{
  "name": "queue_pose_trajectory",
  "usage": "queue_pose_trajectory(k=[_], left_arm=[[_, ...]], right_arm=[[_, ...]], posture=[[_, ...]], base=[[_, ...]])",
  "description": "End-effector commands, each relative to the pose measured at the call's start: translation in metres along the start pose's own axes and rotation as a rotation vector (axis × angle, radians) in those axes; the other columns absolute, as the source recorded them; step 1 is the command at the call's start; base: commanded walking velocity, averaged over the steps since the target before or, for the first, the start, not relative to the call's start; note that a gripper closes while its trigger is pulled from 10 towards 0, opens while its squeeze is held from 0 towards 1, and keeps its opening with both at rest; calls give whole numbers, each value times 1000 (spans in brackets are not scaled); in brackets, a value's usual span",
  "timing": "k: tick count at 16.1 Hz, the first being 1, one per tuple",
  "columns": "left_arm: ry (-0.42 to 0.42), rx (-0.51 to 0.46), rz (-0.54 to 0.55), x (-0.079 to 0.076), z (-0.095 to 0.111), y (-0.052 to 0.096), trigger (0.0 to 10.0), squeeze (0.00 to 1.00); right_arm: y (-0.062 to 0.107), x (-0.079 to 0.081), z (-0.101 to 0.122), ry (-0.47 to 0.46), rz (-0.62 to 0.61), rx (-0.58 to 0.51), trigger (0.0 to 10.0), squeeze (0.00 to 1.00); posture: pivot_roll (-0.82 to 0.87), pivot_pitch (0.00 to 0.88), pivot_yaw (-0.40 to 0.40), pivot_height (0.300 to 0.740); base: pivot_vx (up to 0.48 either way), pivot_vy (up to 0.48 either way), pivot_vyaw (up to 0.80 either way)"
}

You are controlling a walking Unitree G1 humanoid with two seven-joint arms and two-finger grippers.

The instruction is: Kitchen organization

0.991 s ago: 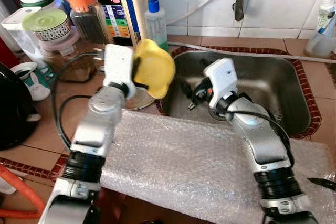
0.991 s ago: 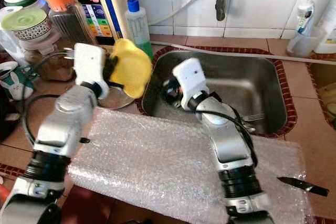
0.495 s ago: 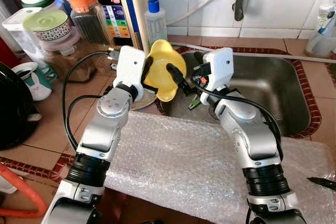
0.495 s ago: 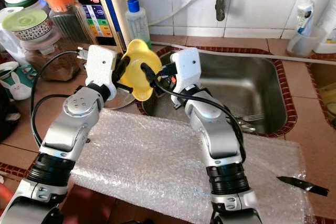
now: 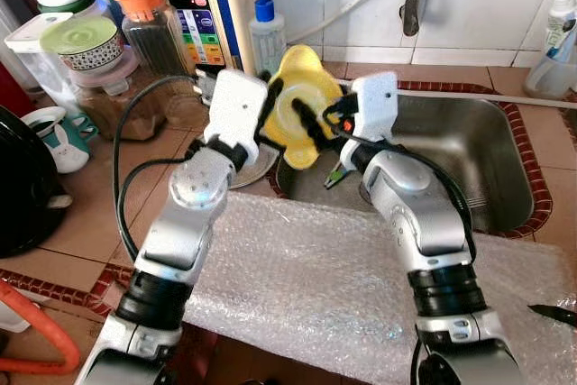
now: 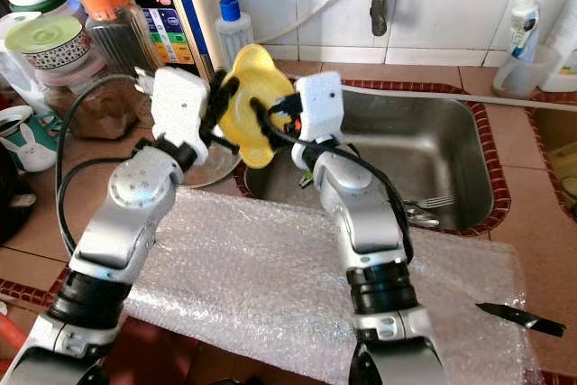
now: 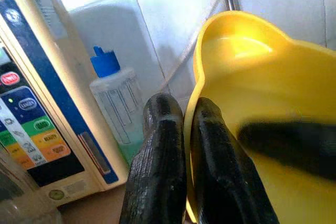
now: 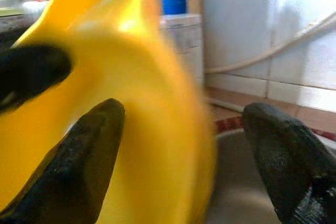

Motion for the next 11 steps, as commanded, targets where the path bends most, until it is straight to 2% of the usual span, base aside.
queue_pose_trajectory(k=[1,3,6,7,9,10,11], left_arm=[[-35,-32,-20,-1,8,2,157,0],[-69,-34,-42,-8,6,4,667,0],[-93,-22,-48,-11,3,3,1608,0],[-109,-17,-44,-10,2,3,1647,0],[-145,-10,-22,-7,0,3,3294,0],[-145,-12,-13,-6,0,3,3333,0],[-158,-18,-7,-5,1,2,4745,0]], right_arm=[[-4,1,5,-2,-6,-12,0,0],[-6,-4,4,6,-34,-4,0,0],[-8,-7,3,32,-55,7,0,0],[-8,-7,3,32,-58,9,0,0],[-9,-7,1,26,-58,16,0,0],[-9,-6,-1,8,-58,30,0,0],[-8,-7,-4,-6,-63,45,0,0]], posture=[[-217,90,162,740],[-217,91,159,740],[-218,92,160,740],[-219,93,161,740],[-219,93,161,740],[-219,93,161,740],[-220,94,161,740]], base=[[0,0,0],[0,0,0],[0,0,0],[0,0,0],[0,0,0],[0,0,0],[0,0,0]])
Point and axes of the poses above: a point about 5 cm out from each wrist's last joint towards the gripper, its own y axis pointing back from the gripper into the wrist, its own z axis along the axis of the wrist's last joint, x = y × z, the point moved 6 cm from there along -y, pointing out of the wrist towards the gripper, and after that the axes turned 5 degrees about -y, right-handed, at the moved point
